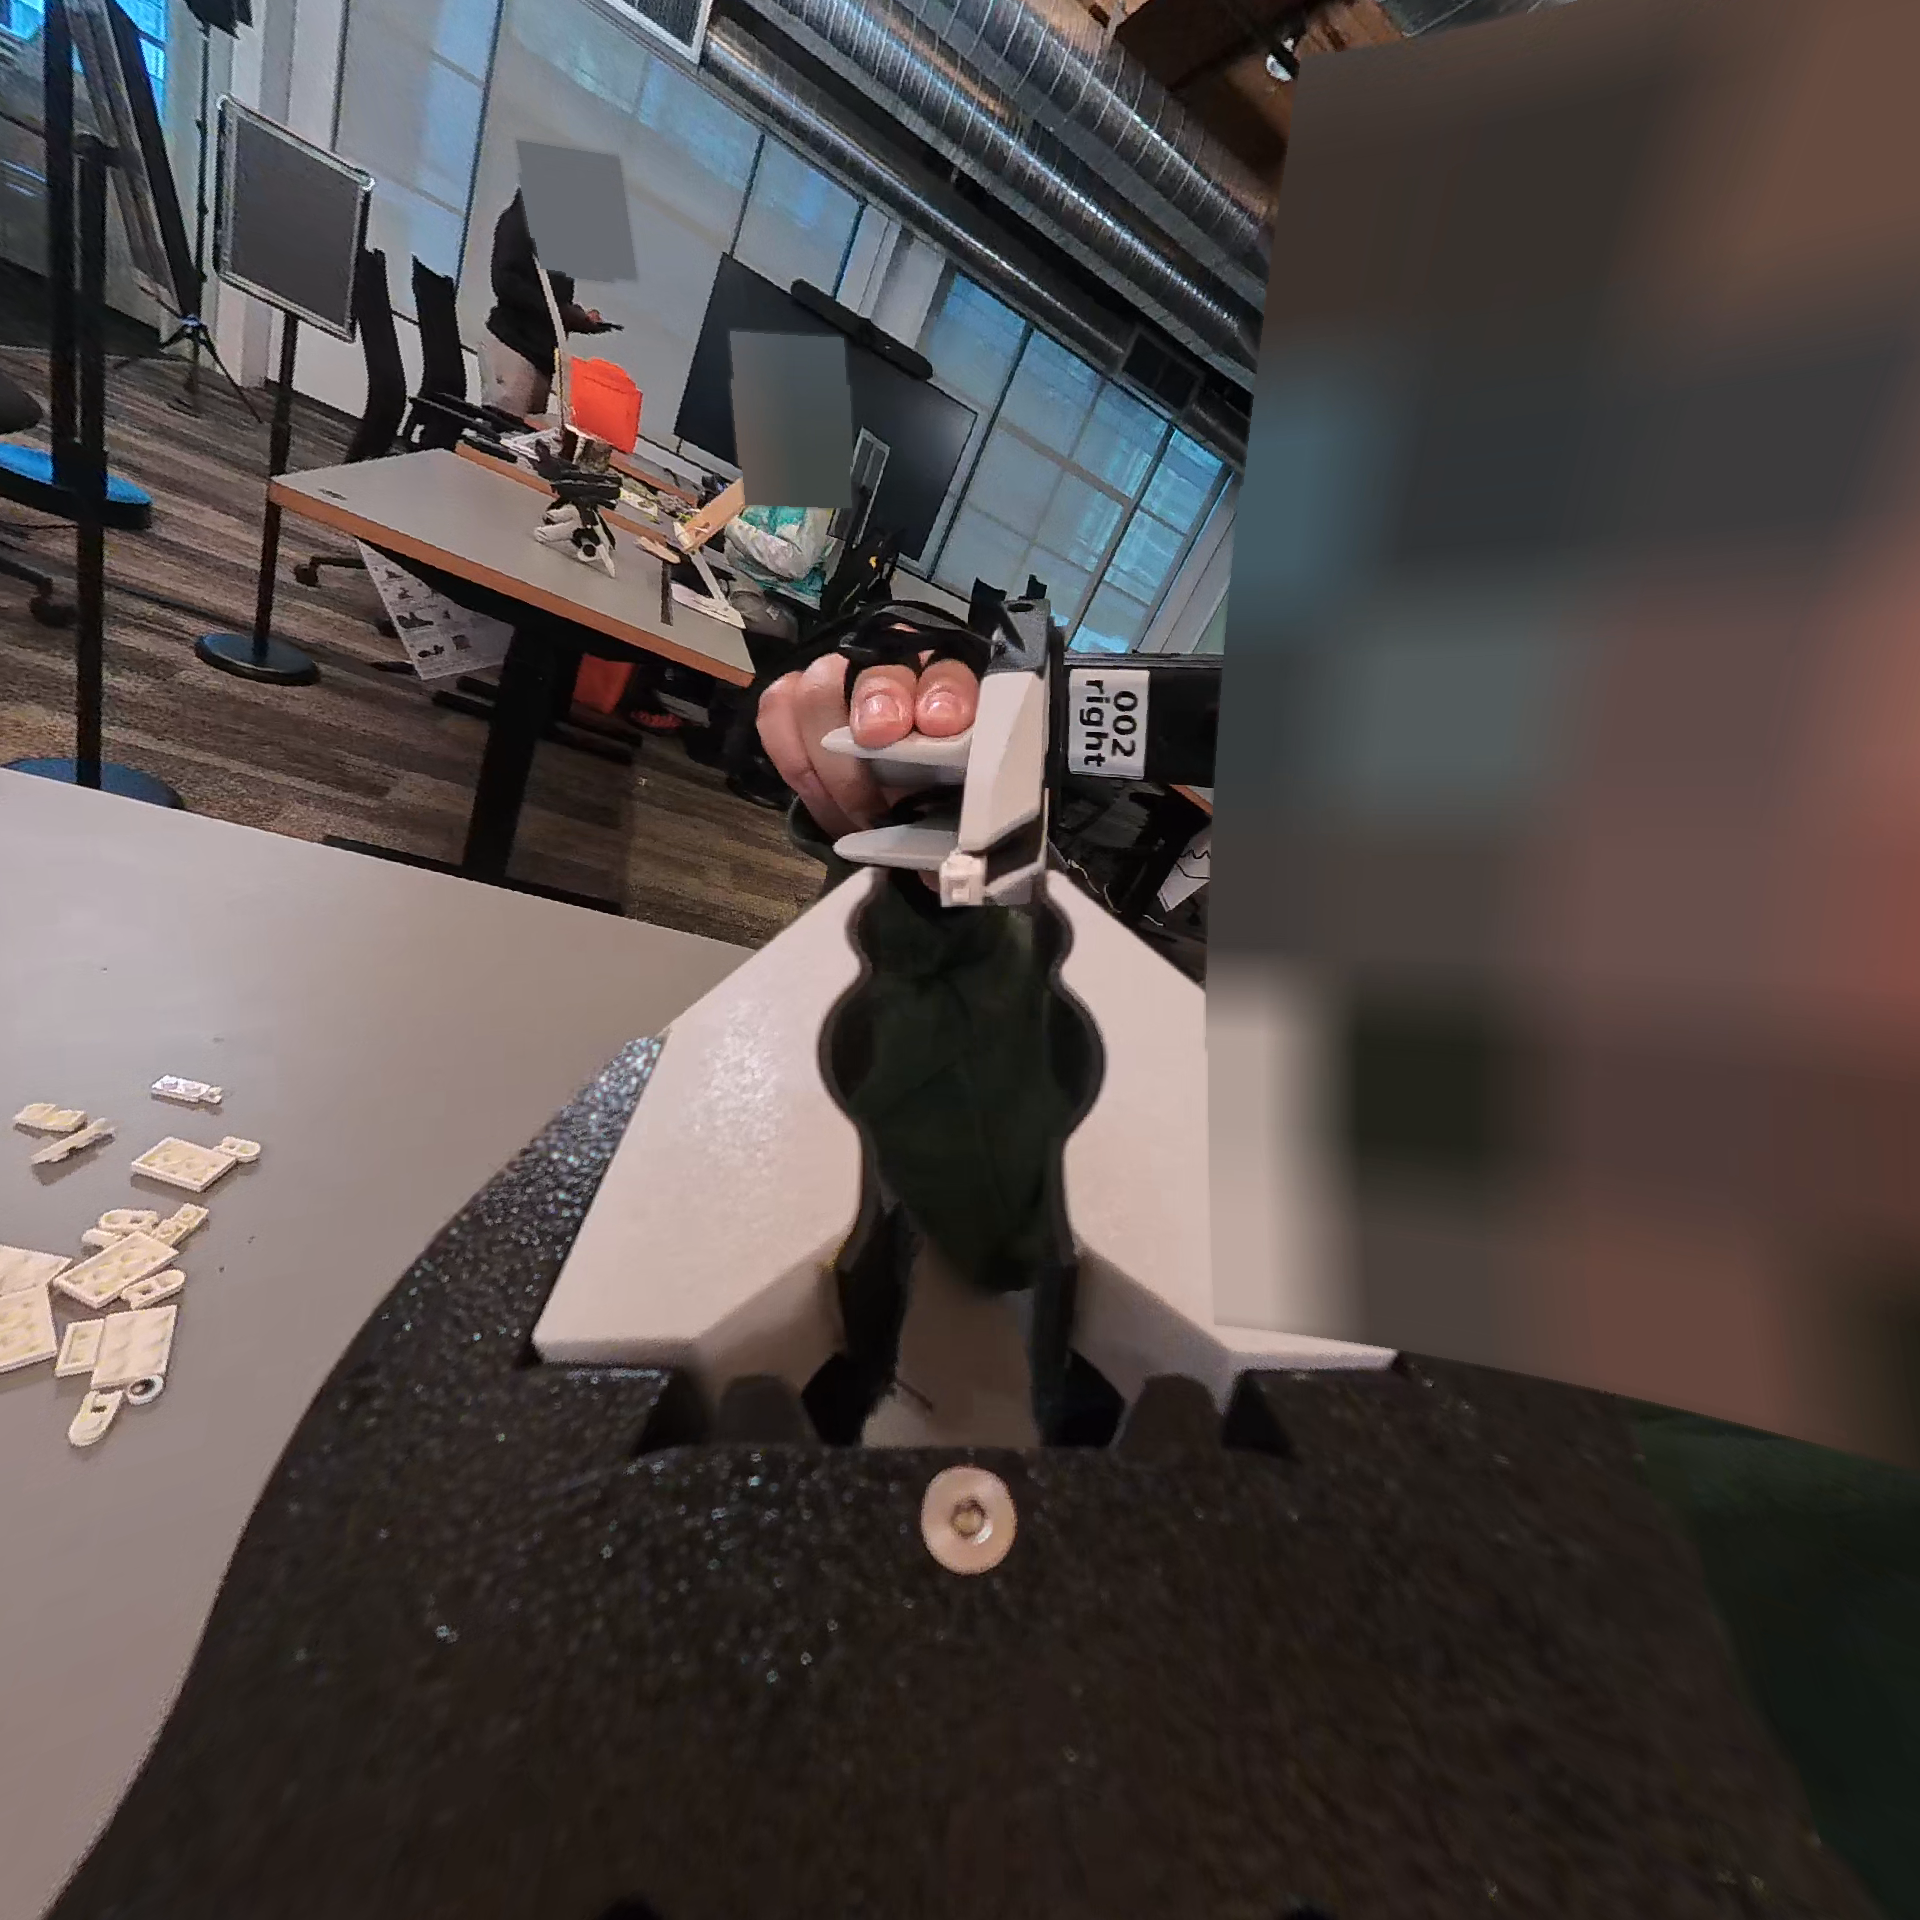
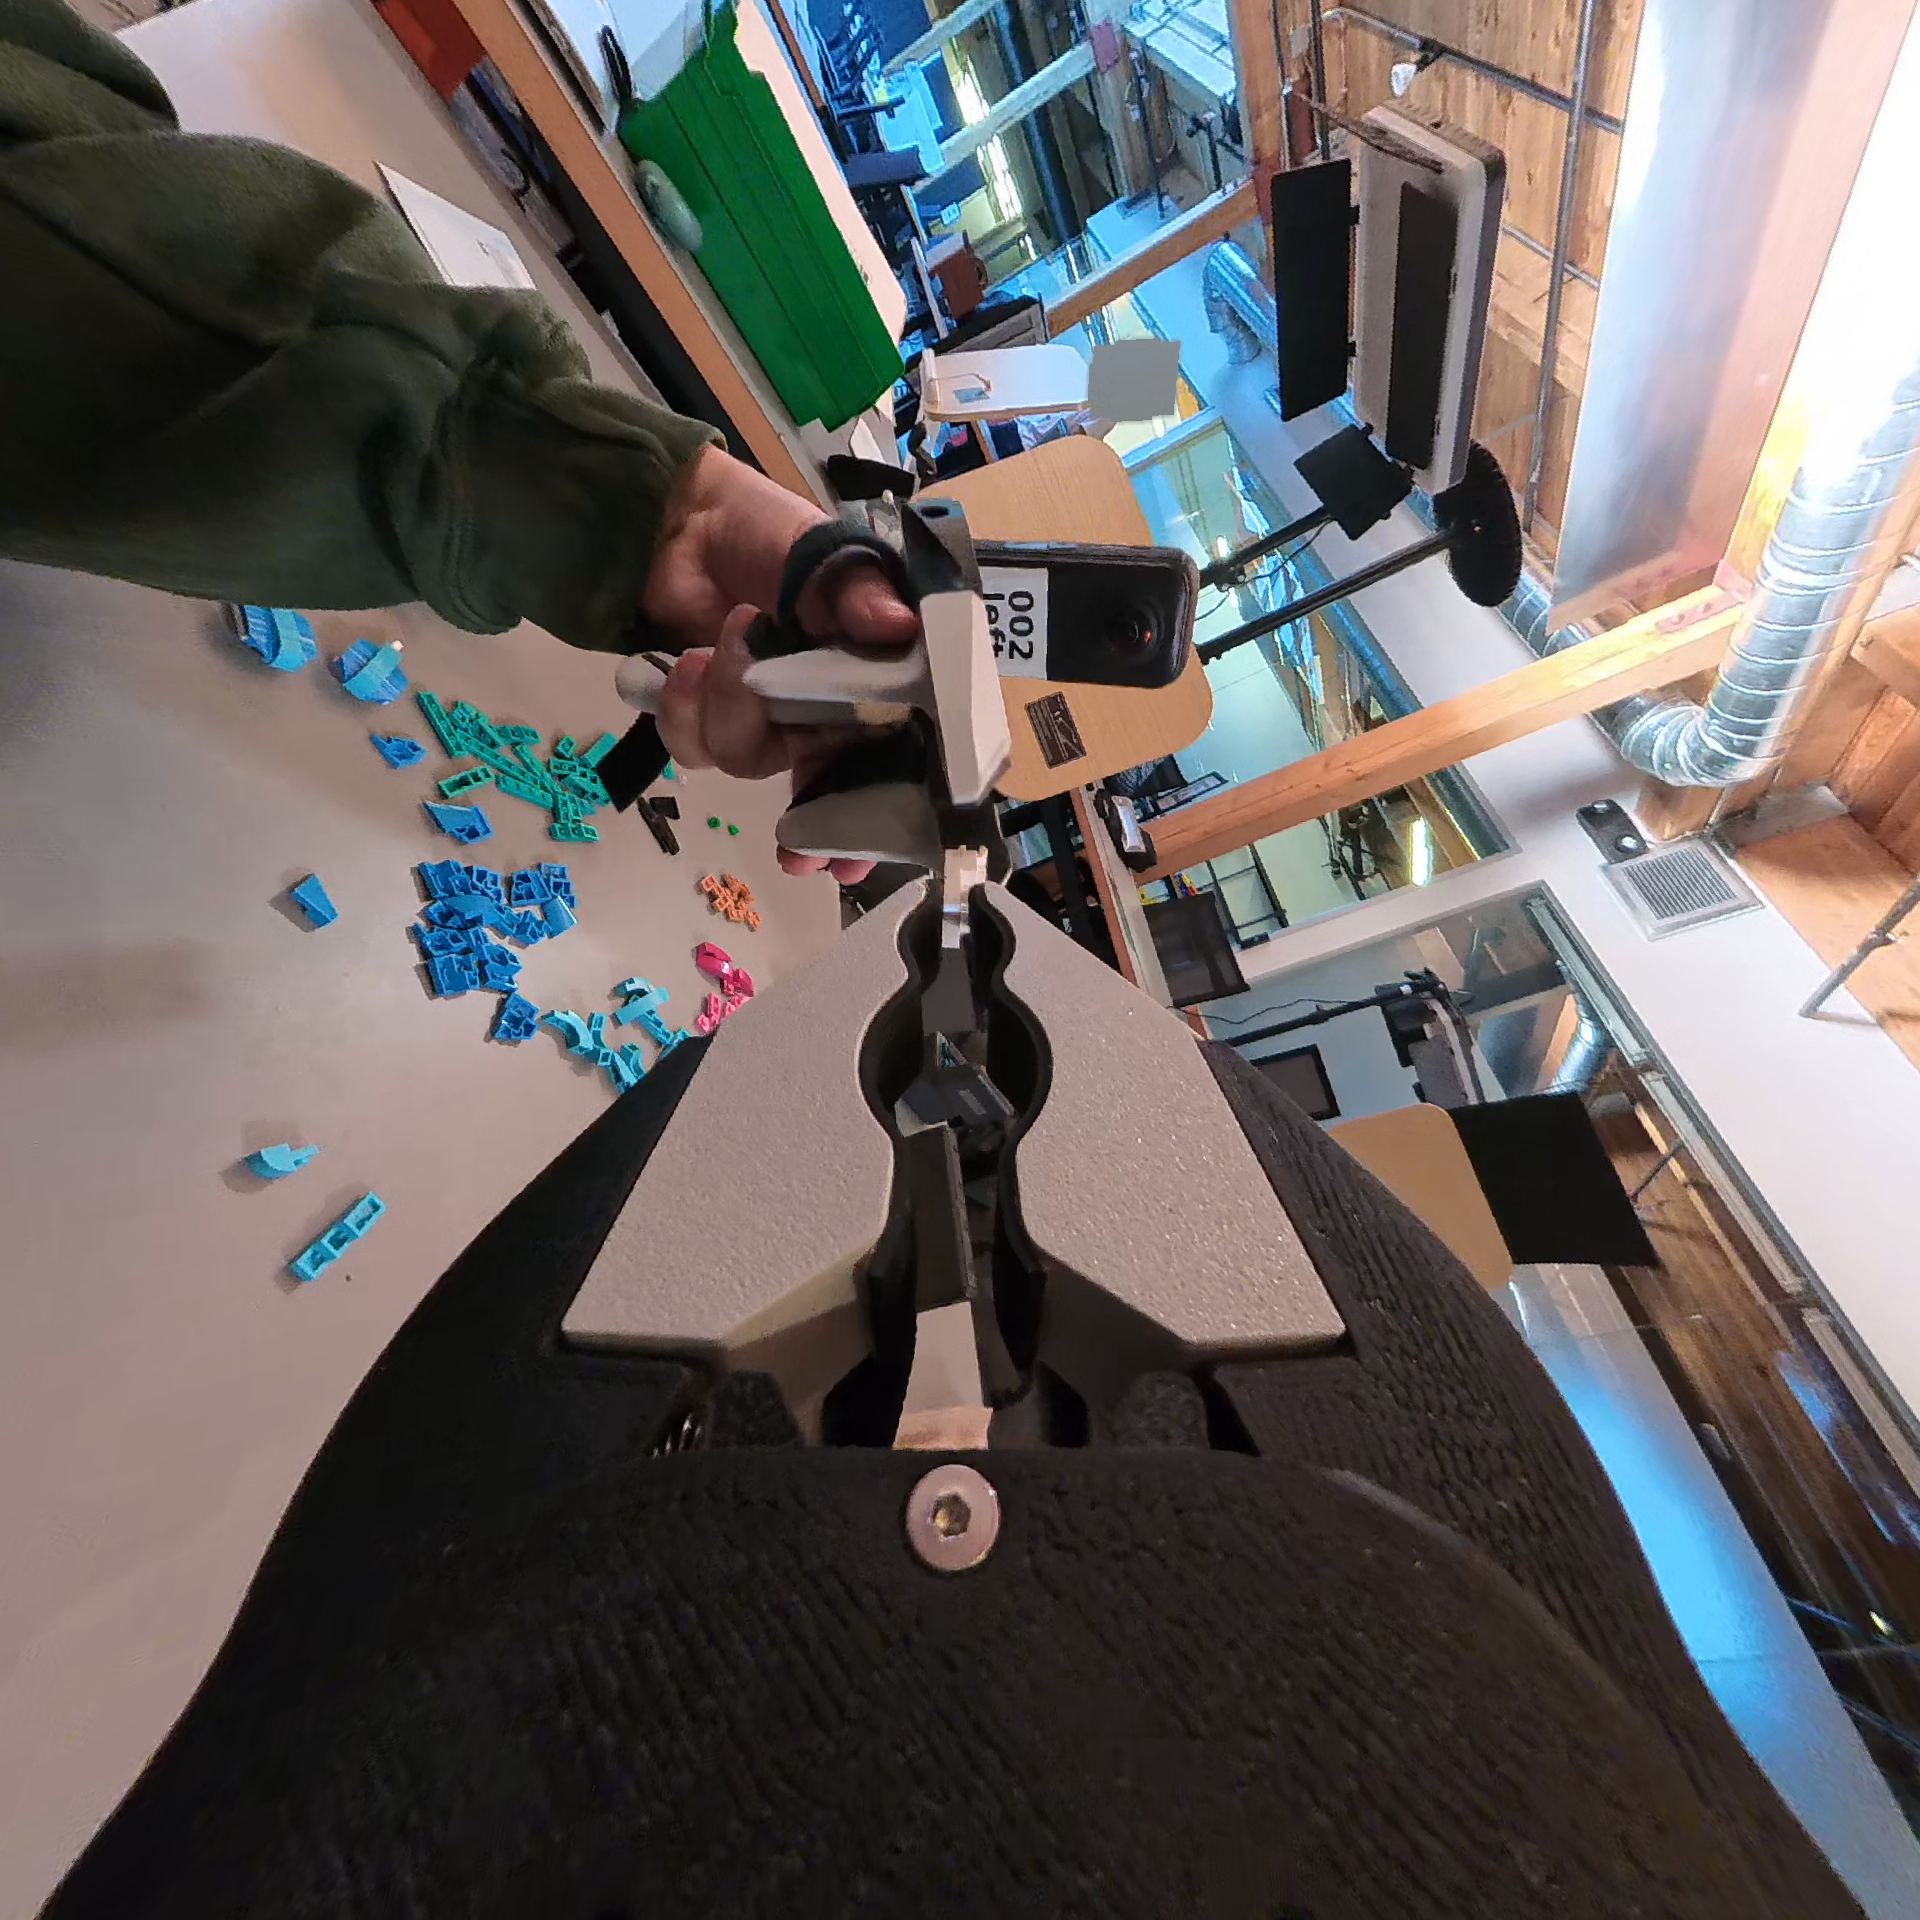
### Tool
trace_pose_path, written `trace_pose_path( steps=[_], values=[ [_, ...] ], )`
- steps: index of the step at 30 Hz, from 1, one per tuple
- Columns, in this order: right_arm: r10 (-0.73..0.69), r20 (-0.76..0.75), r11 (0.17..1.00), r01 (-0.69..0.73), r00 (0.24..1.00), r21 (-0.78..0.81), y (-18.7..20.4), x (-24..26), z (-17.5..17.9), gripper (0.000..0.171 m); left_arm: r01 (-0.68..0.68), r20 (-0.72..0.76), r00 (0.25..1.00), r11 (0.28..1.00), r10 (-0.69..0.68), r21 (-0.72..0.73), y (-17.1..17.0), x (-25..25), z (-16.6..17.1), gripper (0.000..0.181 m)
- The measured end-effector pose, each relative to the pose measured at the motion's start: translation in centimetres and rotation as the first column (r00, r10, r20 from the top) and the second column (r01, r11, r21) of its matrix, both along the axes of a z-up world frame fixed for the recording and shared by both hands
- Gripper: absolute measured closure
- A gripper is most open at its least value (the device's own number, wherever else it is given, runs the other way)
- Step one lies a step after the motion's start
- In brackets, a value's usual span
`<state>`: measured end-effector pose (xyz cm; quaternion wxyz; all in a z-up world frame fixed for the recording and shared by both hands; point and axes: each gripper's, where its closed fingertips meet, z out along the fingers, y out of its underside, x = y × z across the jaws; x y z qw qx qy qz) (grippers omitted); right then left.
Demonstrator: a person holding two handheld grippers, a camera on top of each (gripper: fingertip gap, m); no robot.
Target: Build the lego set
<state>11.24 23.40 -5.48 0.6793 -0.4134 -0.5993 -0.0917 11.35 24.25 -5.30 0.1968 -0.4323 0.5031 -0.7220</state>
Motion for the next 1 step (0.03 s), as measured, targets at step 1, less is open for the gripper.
trace_pose_path(
  steps=[1],
  values=[
    [-0.001, 0.002, 1.0, 0.001, 1.0, 0.002, 0.01, -0.02, 0.0, 0.168, 0.0, 0.0, 1.0, 1.0, 0.0, -0.002, 0.03, 0.02, 0.0, 0.161]
  ],
)
